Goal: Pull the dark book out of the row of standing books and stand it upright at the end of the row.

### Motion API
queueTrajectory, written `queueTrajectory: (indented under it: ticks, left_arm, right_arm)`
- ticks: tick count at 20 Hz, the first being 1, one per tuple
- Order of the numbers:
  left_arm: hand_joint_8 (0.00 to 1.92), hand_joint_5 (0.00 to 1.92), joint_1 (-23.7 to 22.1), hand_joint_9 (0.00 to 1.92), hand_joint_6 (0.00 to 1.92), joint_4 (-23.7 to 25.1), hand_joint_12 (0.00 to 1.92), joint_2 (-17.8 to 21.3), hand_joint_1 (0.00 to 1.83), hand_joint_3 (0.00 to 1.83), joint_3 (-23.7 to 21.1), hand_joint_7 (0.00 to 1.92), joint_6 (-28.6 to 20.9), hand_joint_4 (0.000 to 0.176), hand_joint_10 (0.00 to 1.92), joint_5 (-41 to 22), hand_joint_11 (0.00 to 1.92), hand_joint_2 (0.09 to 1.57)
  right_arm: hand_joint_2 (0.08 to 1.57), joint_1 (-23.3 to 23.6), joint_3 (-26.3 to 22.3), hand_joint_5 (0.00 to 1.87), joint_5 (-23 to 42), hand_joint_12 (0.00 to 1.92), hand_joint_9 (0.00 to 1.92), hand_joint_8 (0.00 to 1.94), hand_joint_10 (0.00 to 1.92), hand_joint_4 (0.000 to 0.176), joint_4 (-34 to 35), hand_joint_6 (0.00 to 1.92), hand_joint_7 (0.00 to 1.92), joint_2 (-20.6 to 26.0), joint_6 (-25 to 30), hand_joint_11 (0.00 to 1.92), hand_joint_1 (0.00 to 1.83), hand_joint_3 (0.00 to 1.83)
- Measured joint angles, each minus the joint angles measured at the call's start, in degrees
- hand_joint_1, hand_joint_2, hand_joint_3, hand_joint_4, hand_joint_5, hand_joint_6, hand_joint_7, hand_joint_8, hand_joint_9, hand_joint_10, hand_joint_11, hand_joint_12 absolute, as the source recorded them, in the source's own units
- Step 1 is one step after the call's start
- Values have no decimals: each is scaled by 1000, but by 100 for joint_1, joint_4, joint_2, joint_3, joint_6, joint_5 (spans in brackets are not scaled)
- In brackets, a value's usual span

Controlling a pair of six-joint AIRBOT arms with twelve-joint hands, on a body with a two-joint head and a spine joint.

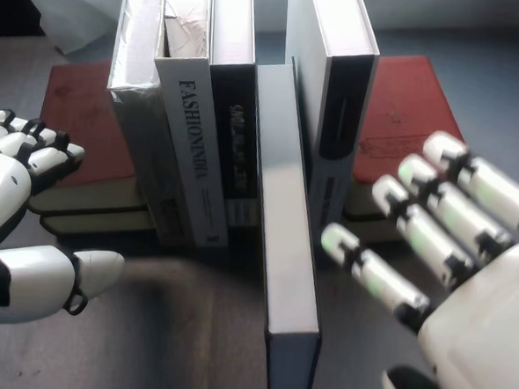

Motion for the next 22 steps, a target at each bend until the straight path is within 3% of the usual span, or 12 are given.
queueTrajectory:
  ticks: [5,10,22]
  left_arm:
    - [5,144,-35,76,5,7,93,0,0,1,37,106,0,0,5,-13,7,1178]
    - [4,144,-33,78,2,13,101,0,0,1,-122,108,0,0,4,-66,6,1179]
    - [2,140,-33,63,2,13,94,0,0,0,-131,92,-17,0,2,-66,7,1177]
  right_arm:
    - [1366,15,260,0,-199,0,0,0,0,0,-885,0,0,245,708,0,0,9]
    - [1361,385,577,0,-817,0,0,0,0,0,-894,0,0,581,1434,0,0,5]
    - [1357,444,946,0,-1344,0,0,0,0,0,-1650,0,0,778,2415,0,0,2]
